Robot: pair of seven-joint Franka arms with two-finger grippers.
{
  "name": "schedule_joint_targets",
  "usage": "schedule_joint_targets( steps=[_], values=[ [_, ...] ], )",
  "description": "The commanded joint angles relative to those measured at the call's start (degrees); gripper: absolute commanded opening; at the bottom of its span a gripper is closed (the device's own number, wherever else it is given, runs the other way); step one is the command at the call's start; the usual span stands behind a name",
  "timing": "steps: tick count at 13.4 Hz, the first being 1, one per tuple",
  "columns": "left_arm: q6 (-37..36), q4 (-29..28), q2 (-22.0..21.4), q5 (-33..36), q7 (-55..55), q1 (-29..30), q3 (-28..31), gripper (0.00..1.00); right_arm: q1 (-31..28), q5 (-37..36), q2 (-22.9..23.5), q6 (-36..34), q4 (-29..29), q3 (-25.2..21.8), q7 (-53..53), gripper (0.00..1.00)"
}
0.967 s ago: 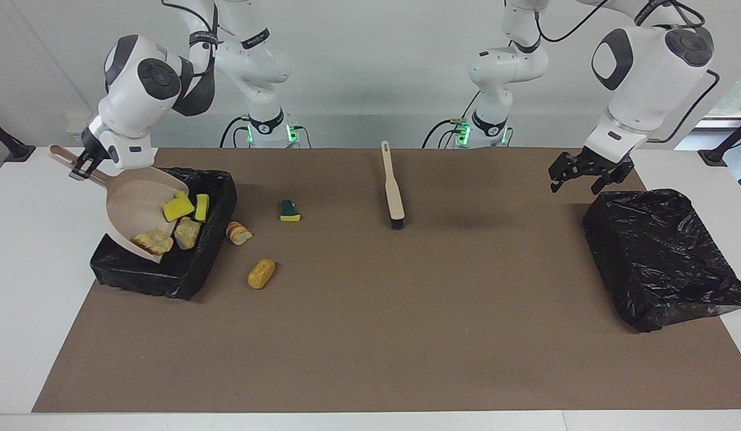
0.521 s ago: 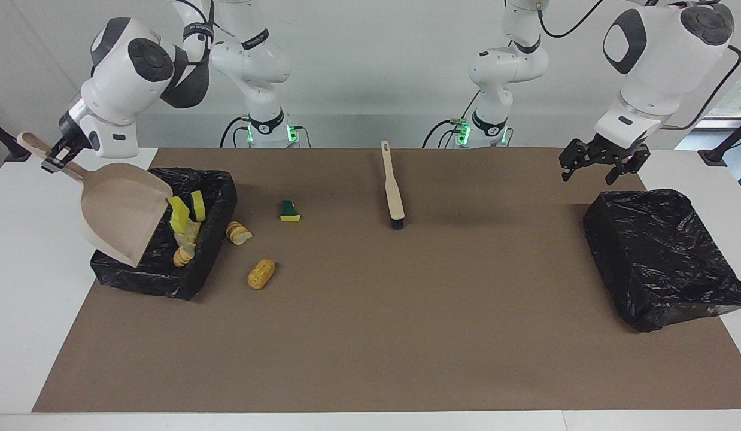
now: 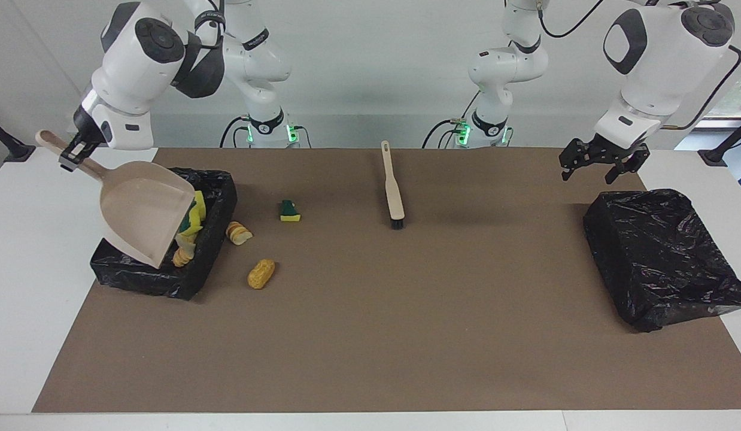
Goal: Sweep and dump trash in bin
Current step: 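Tip the dustpan over the black bag with the right gripper, then return the dustpan to the table center with the right gripper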
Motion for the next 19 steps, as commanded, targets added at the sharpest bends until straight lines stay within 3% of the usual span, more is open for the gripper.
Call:
schedule_joint_targets(
  steps=[1,6,10,13,19],
  values=[
    [-1.68,0.56,-0.15,0.72,0.11,0.56,-0.49,1.0,0.65,10.76,0.74,-3.09,3.76,0.24,3.34,0.0],
    [-1.68,0.65,-0.06,0.72,0.11,0.56,-0.49,1.0,9.26,28.53,0.91,-3.11,4.47,0.59,31.09,0.0],
    [-1.68,0.56,-0.15,0.63,0.11,0.56,-0.49,1.0,16.19,36.11,4.07,-1.71,4.56,0.68,65.07,0.0],
    [-1.94,0.65,-0.15,0.54,-0.15,0.39,-0.49,1.0,23.14,36.12,10.56,-0.56,9.37,0.68,82.87,0.0],
    [-2.21,0.56,-0.15,0.45,-0.95,-0.05,-0.49,1.0,32.28,37.62,28.57,6.55,27.21,0.59,115.05,0.0]
  ],
)
